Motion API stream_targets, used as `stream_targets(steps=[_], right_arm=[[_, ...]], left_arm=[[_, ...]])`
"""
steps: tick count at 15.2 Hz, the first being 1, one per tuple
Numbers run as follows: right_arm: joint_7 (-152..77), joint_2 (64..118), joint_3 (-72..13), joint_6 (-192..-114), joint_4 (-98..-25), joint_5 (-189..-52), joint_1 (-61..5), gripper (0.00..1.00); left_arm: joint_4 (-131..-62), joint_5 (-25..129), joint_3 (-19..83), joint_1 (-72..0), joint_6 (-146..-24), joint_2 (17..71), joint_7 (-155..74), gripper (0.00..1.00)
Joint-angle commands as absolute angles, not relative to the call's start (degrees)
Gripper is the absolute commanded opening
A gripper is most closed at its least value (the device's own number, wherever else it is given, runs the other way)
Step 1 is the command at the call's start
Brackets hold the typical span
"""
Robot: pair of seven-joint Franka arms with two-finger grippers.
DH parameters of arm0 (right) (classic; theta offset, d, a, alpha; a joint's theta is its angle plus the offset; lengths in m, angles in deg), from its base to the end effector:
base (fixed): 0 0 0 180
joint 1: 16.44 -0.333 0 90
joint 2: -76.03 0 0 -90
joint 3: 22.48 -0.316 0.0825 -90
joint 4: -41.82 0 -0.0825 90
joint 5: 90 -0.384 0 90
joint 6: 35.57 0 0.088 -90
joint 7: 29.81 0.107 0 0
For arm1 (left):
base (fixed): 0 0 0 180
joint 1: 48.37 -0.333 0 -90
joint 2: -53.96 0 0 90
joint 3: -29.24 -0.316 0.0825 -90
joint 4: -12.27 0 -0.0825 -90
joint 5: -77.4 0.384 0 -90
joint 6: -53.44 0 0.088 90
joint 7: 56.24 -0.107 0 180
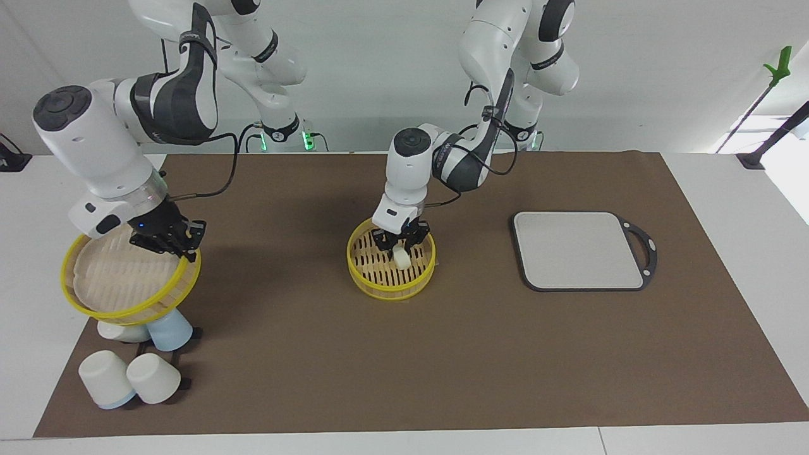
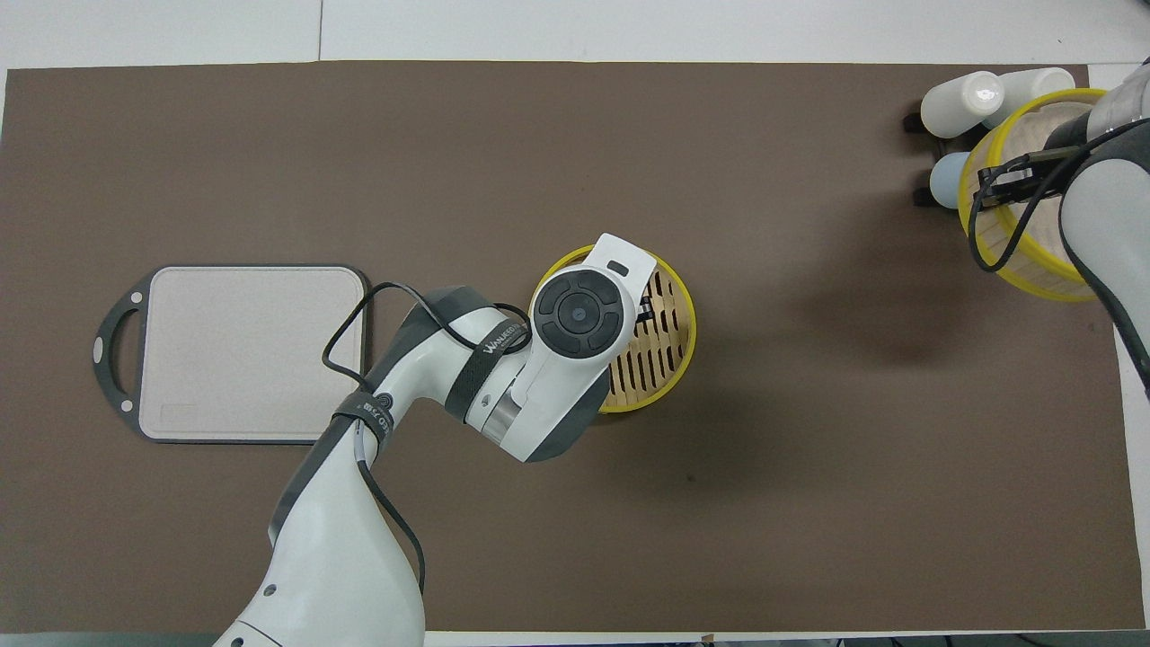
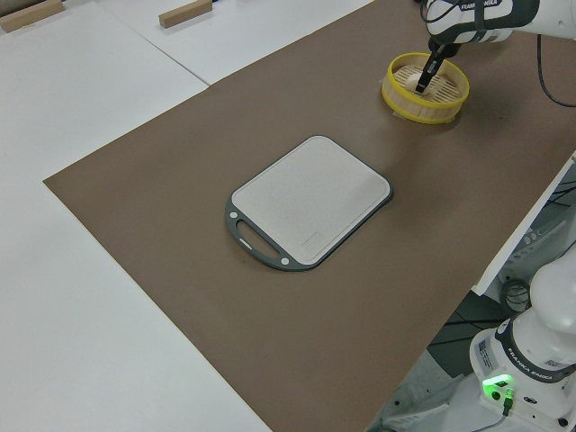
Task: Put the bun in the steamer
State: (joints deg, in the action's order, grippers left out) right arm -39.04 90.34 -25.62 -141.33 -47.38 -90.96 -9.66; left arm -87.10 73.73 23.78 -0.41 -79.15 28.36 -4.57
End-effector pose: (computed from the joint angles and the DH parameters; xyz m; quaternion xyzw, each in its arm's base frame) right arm 0.6413 -0.0429 0.5061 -0.9987 -0.0457 -0.0214 0.0125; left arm 0.4920 -0.4612 0.3366 0.9933 0.0937 0.0426 0.0528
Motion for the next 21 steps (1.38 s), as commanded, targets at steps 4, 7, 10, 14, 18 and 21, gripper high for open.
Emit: stream_targets(steps=[4, 7, 10, 14, 18, 21], right_arm=[[-32.1, 88.0, -27.1, -142.5, -49.9, -91.6, -10.5, 0.00], [-24.8, 88.2, -27.1, -144.9, -49.2, -91.5, -18.6, 0.00], [-8.2, 89.7, -27.0, -147.9, -49.1, -90.1, -29.5, 0.00], [10.6, 94.1, -27.1, -153.2, -47.7, -85.0, -42.7, 0.00], [21.7, 99.6, -27.0, -158.4, -48.0, -80.0, -50.8, 0.00], [22.3, 100.0, -27.1, -161.4, -50.6, -79.2, -51.1, 0.00]], left_arm=[[-87.6, 73.6, 22.6, -5.7, -69.9, 36.7, -4.9, 1.00], [-86.9, 73.6, 22.5, -14.7, -58.3, 43.5, -14.5, 1.00], [-86.4, 73.6, 22.3, -25.5, -49.2, 49.6, -29.4, 1.00], [-85.6, 74.0, 22.2, -36.6, -41.9, 54.1, -46.9, 1.00], [-85.7, 74.9, 22.1, -40.0, -36.8, 57.4, -55.4, 1.00], [-85.8, 75.6, 22.1, -40.6, -34.8, 59.2, -57.2, 1.00]])
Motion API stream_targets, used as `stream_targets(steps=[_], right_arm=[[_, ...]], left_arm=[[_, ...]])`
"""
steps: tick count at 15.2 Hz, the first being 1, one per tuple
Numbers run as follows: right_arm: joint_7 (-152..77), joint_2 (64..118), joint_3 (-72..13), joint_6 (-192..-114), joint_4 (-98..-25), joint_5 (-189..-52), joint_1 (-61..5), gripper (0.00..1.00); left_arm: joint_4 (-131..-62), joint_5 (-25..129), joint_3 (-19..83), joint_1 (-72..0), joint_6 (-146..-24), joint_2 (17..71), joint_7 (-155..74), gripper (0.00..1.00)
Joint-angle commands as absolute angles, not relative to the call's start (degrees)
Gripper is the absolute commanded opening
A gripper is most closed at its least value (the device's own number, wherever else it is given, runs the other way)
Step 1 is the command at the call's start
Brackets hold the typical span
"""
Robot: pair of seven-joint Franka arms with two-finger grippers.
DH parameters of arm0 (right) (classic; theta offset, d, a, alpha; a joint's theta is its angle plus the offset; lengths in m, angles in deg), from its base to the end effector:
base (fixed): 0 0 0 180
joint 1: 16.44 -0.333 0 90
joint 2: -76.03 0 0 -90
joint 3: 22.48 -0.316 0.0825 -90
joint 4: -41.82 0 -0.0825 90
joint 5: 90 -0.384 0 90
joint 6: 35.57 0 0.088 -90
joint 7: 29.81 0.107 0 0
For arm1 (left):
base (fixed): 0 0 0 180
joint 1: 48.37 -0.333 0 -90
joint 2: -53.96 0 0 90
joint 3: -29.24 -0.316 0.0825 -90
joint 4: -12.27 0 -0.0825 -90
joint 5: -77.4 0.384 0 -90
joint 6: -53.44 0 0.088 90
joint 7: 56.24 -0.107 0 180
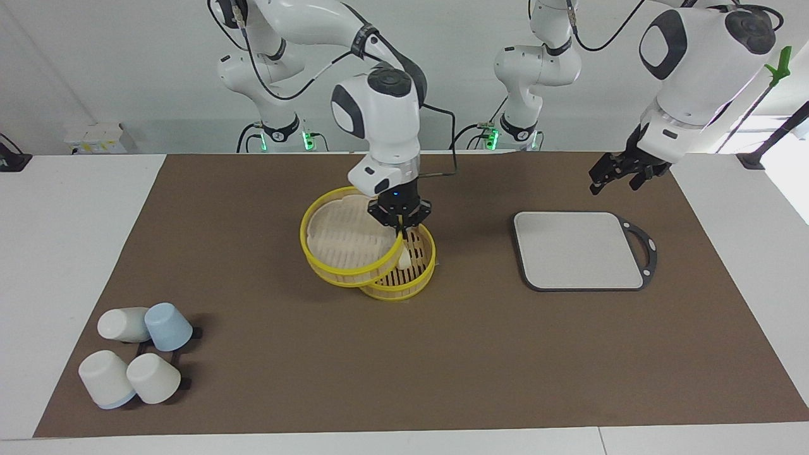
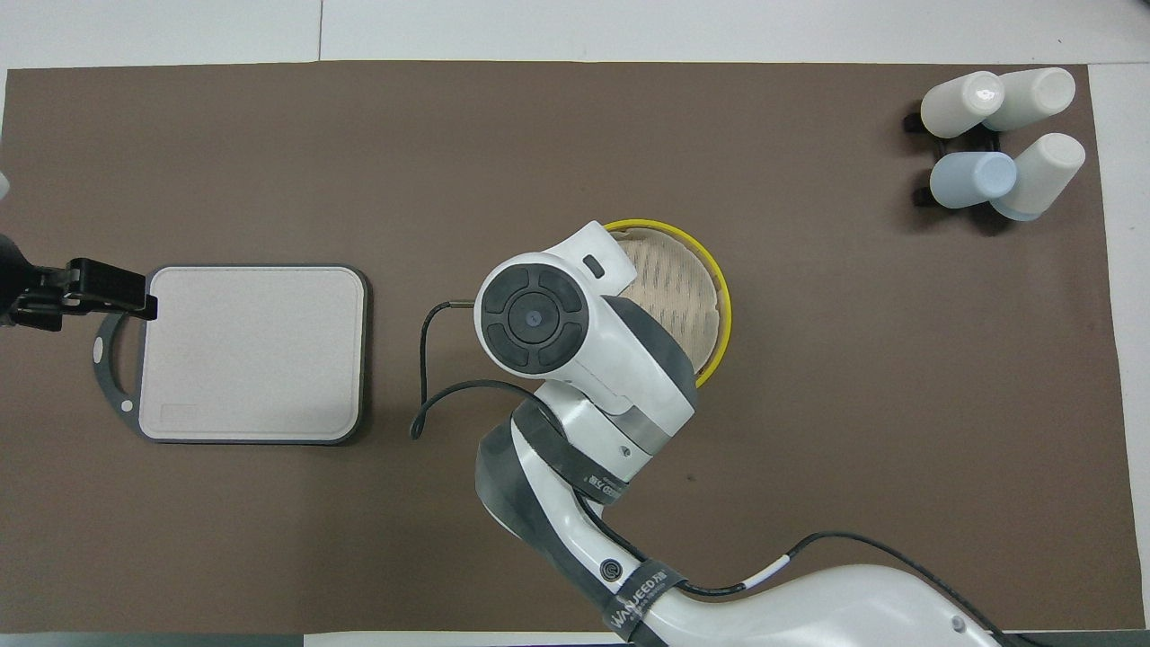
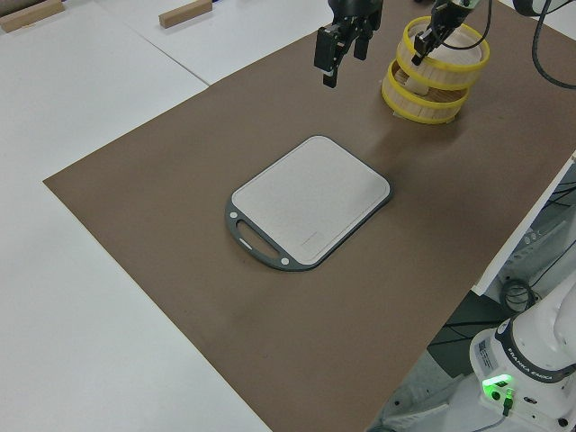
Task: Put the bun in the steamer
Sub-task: 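Lower the lid onto the steamer with the right gripper and release it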
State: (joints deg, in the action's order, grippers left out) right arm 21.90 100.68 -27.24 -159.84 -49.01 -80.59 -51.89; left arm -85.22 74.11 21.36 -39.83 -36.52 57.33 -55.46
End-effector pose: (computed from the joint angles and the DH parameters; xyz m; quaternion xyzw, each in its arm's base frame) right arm 0.5377 0.4362 0.4039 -0.9934 0.0641 -0.0929 0.0180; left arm 0.5328 -0.0103 0.5948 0.9988 0.0018 -0.0370 0.0322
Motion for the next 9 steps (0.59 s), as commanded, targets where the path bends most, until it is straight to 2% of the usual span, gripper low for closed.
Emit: stream_targets(steps=[1, 9], right_arm=[[22.4, 99.9, -27.1, -161.4, -50.6, -79.2, -51.1, 0.00], [25.5, 99.9, -27.1, -162.4, -50.4, -80.1, -53.5, 0.00]], left_arm=[[-85.8, 77.3, 22.3, -40.5, -34.7, 59.6, -57.5, 1.00], [-84.3, 79.4, 22.1, -39.6, -33.8, 58.9, -57.7, 1.00]])
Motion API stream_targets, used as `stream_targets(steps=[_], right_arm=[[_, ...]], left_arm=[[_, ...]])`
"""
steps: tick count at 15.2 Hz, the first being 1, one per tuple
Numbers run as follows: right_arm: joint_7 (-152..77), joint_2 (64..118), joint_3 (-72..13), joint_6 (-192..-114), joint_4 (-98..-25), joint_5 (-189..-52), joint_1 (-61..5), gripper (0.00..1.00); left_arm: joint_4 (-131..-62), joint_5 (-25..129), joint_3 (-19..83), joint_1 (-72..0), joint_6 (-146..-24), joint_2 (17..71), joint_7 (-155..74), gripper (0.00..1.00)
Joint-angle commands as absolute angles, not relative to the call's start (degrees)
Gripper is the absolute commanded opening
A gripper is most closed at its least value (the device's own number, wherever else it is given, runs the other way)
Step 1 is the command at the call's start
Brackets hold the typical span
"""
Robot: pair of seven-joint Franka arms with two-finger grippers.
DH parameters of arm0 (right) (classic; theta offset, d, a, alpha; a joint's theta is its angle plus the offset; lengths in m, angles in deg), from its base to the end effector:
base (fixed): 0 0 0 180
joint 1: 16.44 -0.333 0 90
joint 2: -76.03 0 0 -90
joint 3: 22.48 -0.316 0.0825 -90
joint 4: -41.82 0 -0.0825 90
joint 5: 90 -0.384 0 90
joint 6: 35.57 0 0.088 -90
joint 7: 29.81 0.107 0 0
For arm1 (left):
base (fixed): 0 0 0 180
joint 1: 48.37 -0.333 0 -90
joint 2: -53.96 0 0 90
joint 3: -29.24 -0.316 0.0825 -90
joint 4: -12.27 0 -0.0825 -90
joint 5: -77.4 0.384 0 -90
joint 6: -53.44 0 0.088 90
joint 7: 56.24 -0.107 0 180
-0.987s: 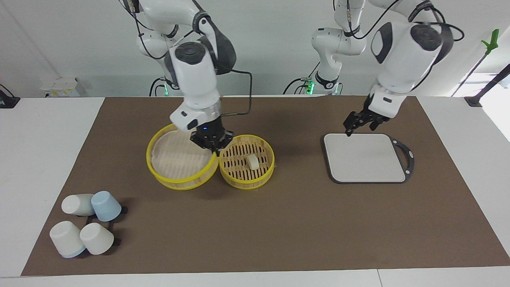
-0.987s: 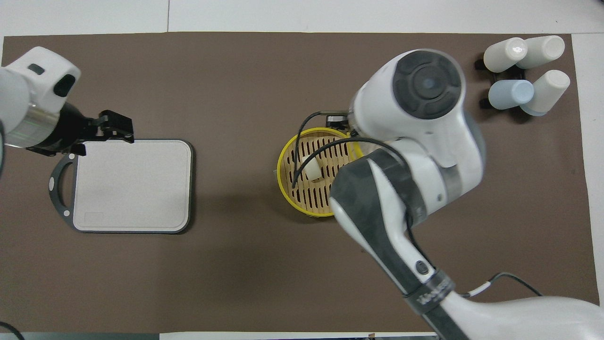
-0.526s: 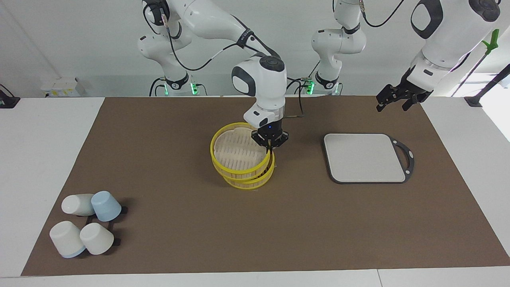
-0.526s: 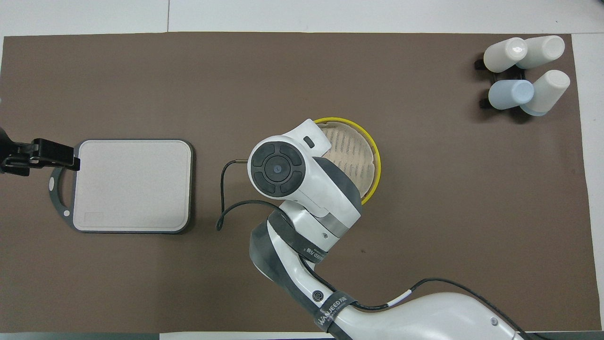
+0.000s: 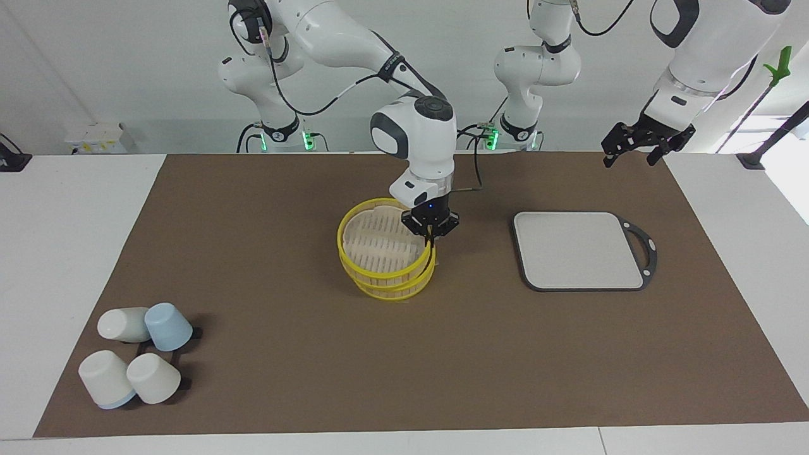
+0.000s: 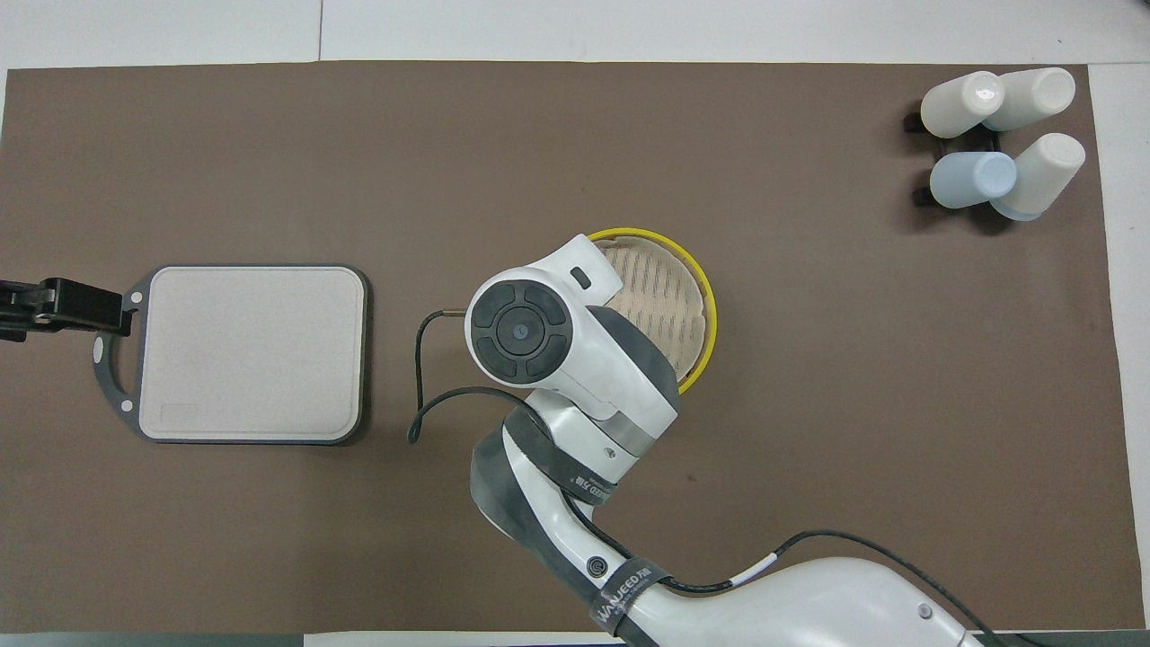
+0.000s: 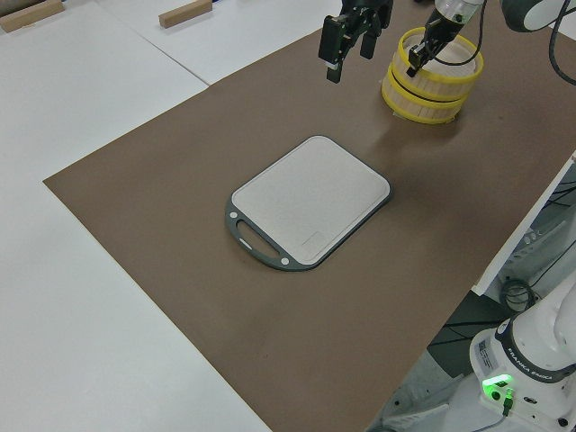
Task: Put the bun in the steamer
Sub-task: 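Lower the lid onto the steamer with the right gripper and release it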
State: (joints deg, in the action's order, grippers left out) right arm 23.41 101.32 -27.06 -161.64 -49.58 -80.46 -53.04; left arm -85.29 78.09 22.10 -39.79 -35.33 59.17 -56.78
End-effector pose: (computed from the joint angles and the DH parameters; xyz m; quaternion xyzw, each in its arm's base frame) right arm 0.5310 0.4471 0.3945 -0.9929 0.0664 -0.0960 0.0237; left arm 0.5218 -0.0090 0.6092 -0.9993 0.0178 0.0316 0.0006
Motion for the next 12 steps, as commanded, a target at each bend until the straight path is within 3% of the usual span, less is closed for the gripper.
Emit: stream_targets(steps=[1, 12], right_arm=[[25.6, 100.0, -27.2, -162.5, -49.9, -80.1, -53.5, 0.00], [25.1, 99.8, -27.2, -165.9, -52.8, -80.0, -52.9, 0.00]], left_arm=[[-83.9, 79.4, 22.1, -39.6, -33.7, 58.8, -57.7, 1.00], [-83.2, 79.4, 22.3, -39.8, -33.8, 59.0, -57.6, 1.00]])
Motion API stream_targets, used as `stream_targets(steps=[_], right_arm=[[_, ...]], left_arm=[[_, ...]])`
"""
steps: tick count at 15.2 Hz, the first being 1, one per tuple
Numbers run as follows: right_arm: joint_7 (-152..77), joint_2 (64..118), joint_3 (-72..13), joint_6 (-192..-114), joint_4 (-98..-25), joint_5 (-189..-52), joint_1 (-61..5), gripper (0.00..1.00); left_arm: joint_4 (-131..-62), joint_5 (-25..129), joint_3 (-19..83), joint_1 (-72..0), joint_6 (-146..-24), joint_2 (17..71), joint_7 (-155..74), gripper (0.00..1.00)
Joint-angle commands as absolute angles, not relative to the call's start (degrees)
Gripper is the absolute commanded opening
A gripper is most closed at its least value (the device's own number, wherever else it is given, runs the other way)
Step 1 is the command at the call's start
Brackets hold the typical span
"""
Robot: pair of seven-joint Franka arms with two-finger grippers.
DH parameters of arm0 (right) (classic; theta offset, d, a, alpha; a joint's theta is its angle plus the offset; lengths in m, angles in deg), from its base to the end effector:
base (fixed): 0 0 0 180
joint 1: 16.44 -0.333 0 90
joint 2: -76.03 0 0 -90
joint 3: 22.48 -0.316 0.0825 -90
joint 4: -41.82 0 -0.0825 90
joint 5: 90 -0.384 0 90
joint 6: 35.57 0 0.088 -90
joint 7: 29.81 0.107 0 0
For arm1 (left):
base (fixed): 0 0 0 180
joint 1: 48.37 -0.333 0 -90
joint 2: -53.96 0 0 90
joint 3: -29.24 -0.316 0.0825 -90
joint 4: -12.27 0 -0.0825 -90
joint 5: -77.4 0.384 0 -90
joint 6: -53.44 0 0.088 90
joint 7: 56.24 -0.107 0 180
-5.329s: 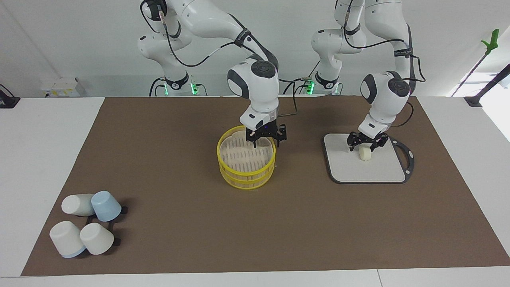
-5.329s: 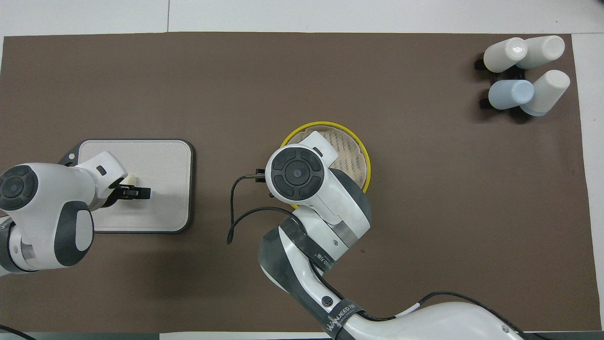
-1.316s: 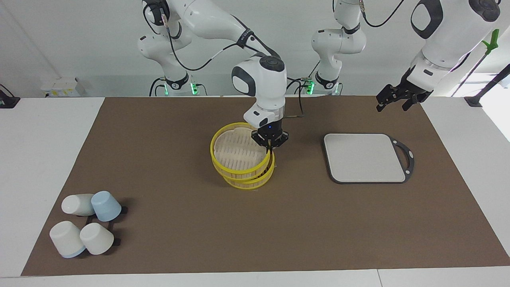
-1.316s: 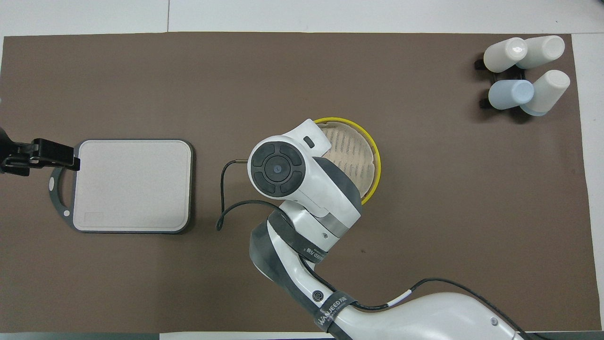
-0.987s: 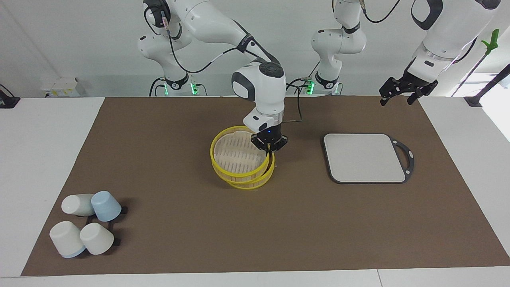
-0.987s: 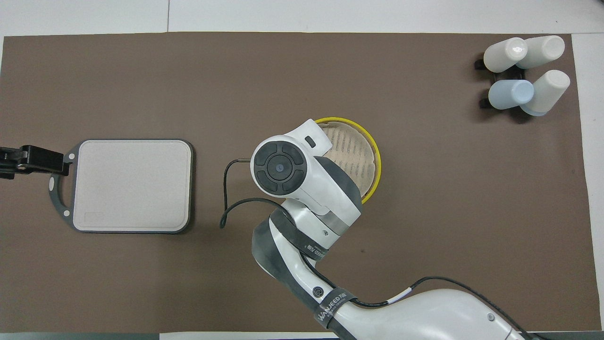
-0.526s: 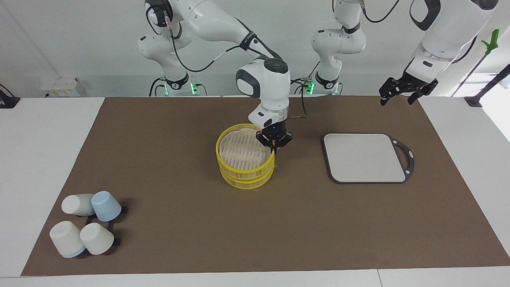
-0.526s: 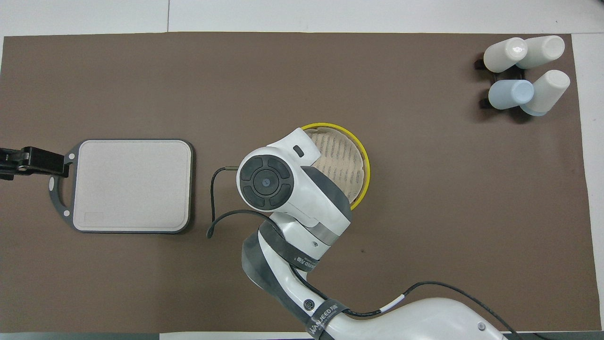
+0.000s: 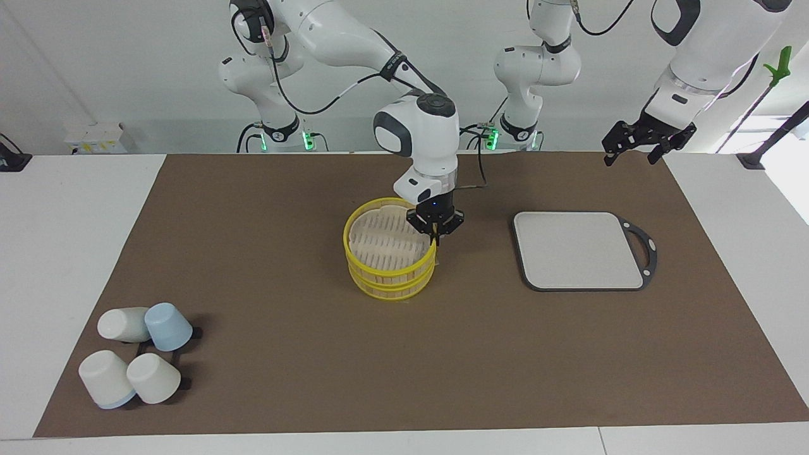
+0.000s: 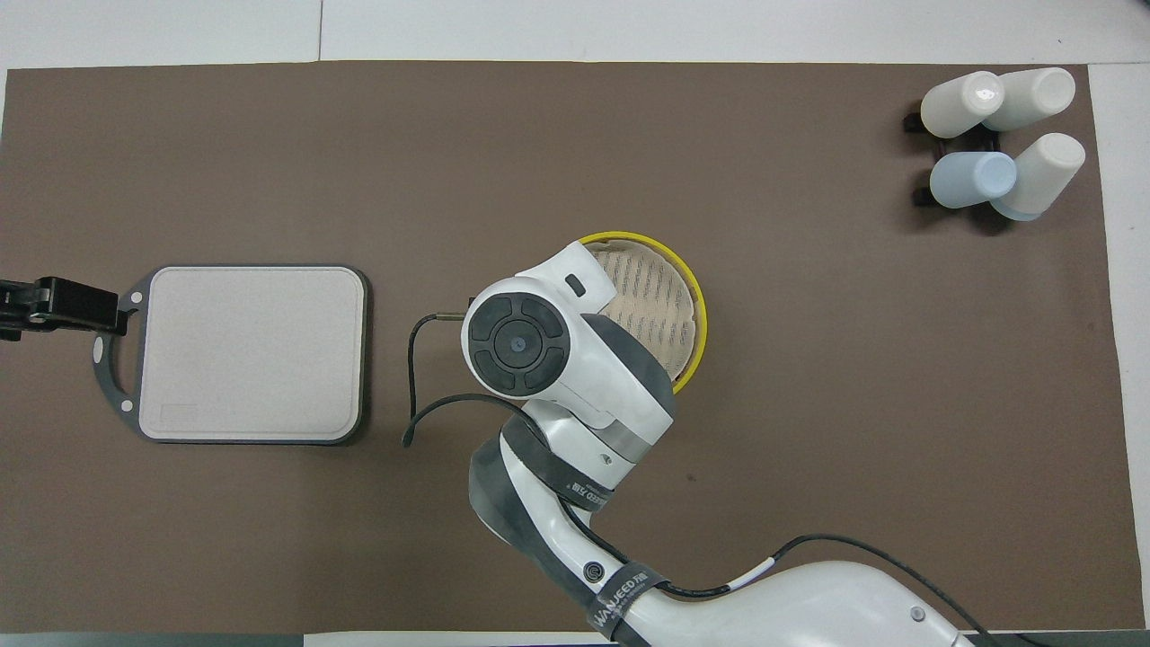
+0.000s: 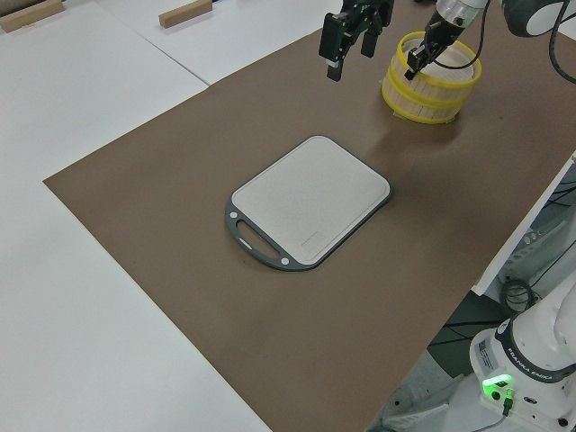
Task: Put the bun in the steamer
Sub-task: 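Lower the lid onto the steamer with the right gripper and release it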
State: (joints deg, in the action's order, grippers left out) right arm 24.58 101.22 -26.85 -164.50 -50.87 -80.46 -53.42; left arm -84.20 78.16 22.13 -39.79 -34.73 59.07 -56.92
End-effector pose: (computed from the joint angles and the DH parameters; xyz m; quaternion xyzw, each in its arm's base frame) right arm 0.5286 0.4499 0.3900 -0.9912 0.0724 -0.1049 0.0359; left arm 0.5219 -0.0091 0.6163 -0.9994 0.0191 0.0282 0.0013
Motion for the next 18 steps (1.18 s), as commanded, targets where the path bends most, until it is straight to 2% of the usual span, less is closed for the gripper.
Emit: stream_targets(steps=[1, 5, 6, 7, 8, 10, 12, 18], right_arm=[[25.1, 99.8, -27.2, -165.8, -52.8, -80.0, -53.0, 0.00], [25.0, 99.8, -27.2, -165.7, -53.1, -80.1, -52.8, 0.00], [24.9, 99.7, -27.2, -165.7, -53.3, -80.1, -52.8, 0.20], [24.9, 99.7, -27.2, -165.3, -53.3, -80.0, -52.7, 0.75], [24.5, 99.6, -27.2, -164.9, -53.2, -80.0, -52.7, 1.00], [24.2, 99.6, -27.2, -163.1, -51.8, -80.0, -52.9, 1.00], [23.2, 99.5, -27.1, -157.8, -47.3, -79.8, -52.3, 1.00], [-3.6, 89.4, -27.1, -145.6, -47.6, -80.2, -39.3, 1.00]], left_arm=[[-83.2, 79.3, 22.3, -39.8, -33.9, 59.0, -57.6, 1.00], [-83.2, 79.2, 22.3, -40.2, -34.1, 59.1, -57.6, 1.00], [-83.2, 79.2, 22.3, -40.2, -34.0, 59.1, -57.6, 1.00], [-83.2, 79.2, 22.3, -40.2, -34.1, 59.1, -57.6, 1.00], [-83.2, 79.1, 22.3, -40.2, -34.1, 59.1, -57.6, 1.00], [-83.4, 79.1, 22.3, -40.2, -34.1, 59.1, -57.6, 1.00], [-83.2, 79.0, 22.3, -40.2, -34.3, 59.1, -57.6, 1.00], [-83.3, 78.9, 22.3, -40.1, -34.4, 59.1, -57.6, 1.00]])
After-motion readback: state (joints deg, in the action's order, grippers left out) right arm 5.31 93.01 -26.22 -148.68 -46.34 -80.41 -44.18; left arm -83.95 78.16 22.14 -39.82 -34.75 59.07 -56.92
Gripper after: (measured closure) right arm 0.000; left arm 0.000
